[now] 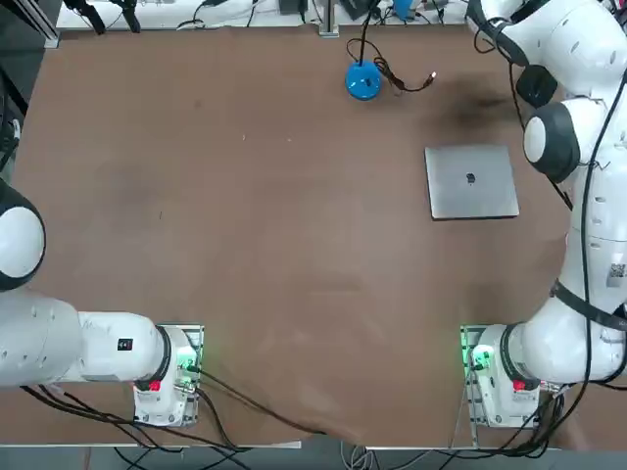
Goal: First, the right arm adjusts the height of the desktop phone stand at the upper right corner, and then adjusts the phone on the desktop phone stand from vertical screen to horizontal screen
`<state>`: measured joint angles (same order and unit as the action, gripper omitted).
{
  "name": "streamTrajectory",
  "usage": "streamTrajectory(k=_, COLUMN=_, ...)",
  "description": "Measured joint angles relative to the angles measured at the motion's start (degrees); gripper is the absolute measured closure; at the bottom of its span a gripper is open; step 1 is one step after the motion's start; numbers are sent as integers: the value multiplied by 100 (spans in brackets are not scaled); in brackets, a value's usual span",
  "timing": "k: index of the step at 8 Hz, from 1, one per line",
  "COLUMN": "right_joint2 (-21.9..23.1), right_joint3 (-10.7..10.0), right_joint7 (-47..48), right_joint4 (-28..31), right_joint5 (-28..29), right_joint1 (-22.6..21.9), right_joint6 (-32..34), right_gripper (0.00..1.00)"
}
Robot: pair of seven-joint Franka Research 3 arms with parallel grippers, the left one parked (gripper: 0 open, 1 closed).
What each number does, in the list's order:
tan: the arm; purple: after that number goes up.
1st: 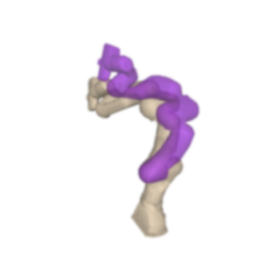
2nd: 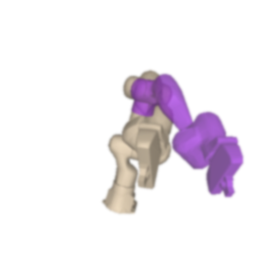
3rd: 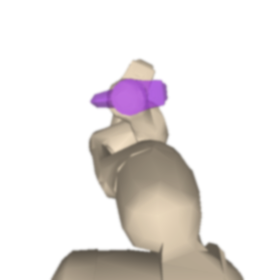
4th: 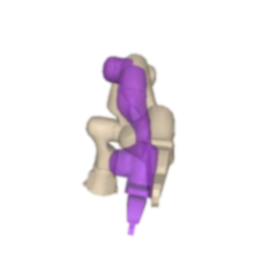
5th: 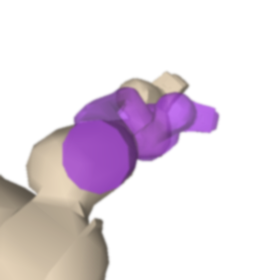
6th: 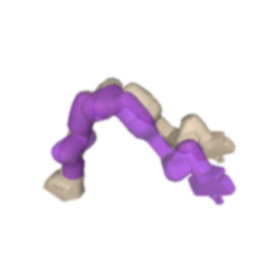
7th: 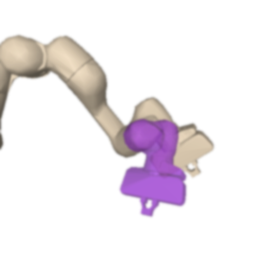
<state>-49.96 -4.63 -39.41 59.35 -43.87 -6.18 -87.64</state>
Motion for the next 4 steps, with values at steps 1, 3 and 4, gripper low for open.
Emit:
streamTrajectory(k=1, right_joint2=18, right_joint3=0, right_joint7=0, right_joint4=-1, right_joint5=30, right_joint1=8, right_joint6=-4, right_gripper=83)
streamTrajectory(k=3, right_joint2=48, right_joint3=-5, right_joint7=0, right_joint4=-5, right_joint5=74, right_joint1=16, right_joint6=-4, right_gripper=83)
streamTrajectory(k=4, right_joint2=81, right_joint3=-6, right_joint7=0, right_joint4=-5, right_joint5=79, right_joint1=18, right_joint6=-3, right_gripper=82)
